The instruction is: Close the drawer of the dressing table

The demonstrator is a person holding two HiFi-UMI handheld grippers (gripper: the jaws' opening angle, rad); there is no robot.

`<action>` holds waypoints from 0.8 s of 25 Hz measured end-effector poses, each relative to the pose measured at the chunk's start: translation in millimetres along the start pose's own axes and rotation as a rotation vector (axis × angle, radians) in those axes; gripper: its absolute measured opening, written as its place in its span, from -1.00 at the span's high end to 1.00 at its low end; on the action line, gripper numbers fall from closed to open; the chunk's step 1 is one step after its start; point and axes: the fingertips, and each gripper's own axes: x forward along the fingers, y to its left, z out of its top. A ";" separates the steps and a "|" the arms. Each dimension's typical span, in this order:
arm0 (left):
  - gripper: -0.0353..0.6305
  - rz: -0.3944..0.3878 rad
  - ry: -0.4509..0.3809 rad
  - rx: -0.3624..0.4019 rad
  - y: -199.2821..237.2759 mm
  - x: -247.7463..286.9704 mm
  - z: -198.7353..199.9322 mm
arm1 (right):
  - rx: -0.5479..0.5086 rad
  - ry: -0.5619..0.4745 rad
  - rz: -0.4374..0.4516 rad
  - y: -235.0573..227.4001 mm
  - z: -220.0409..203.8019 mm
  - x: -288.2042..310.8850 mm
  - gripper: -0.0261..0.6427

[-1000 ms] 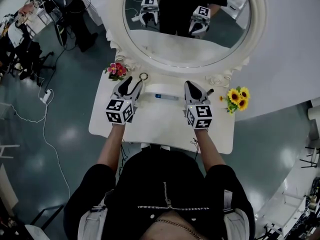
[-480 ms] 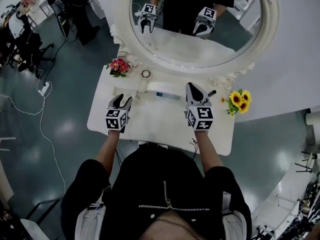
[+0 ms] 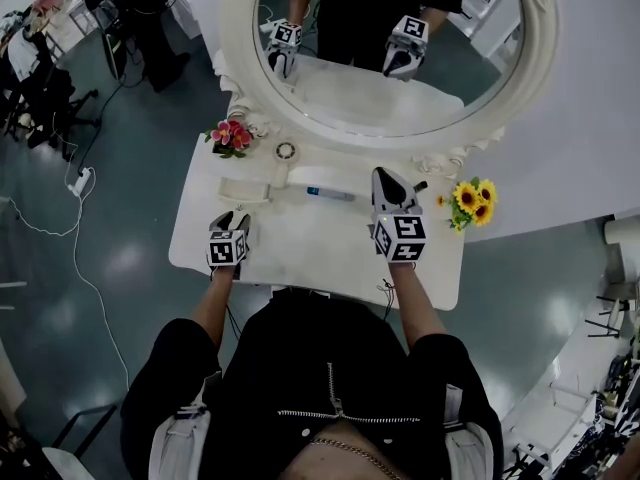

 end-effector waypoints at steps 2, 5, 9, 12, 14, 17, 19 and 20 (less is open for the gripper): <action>0.29 0.001 0.020 -0.004 2.3 9.6 -0.3 | -0.002 -0.002 -0.009 -2.9 1.0 -0.9 0.90; 0.29 0.007 0.039 -0.028 5.0 19.7 -0.1 | -0.001 0.000 -0.024 -8.0 1.3 -3.8 0.90; 0.33 0.030 0.067 -0.062 13.7 30.2 -3.0 | 0.006 0.004 -0.050 -16.5 -0.5 -8.7 0.90; 0.53 0.038 0.084 -0.060 17.3 32.3 -3.4 | 0.013 0.009 -0.068 -21.7 -4.1 -12.1 0.90; 0.58 0.031 0.084 -0.050 16.6 32.8 -1.6 | 0.019 0.012 -0.077 -23.6 -6.7 -13.5 0.90; 0.58 0.033 0.079 -0.034 16.3 32.4 -1.8 | 0.022 0.016 -0.082 -23.2 -8.7 -15.1 0.90; 0.58 0.043 0.069 -0.018 15.4 31.0 -0.6 | 0.023 0.018 -0.082 -22.8 -9.4 -15.5 0.90; 0.58 0.050 0.058 -0.012 15.1 29.9 1.5 | 0.024 0.020 -0.082 -22.8 -10.0 -15.4 0.90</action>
